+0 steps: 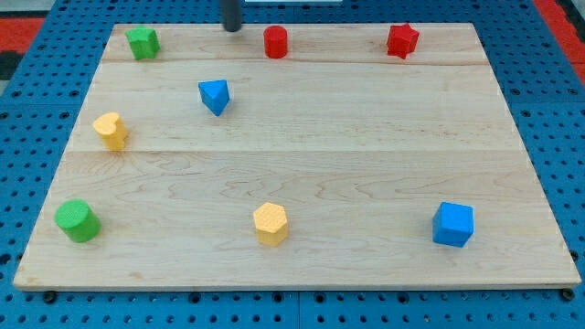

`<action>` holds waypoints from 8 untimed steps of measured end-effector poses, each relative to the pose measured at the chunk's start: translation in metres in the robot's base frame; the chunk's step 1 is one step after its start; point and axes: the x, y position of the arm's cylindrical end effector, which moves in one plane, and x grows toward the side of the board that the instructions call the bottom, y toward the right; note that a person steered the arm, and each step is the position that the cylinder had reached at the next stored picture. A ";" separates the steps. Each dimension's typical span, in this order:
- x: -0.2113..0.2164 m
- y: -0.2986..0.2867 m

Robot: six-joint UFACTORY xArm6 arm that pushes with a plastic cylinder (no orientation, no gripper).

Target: Push red star to the center of the board

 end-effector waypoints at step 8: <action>0.341 0.345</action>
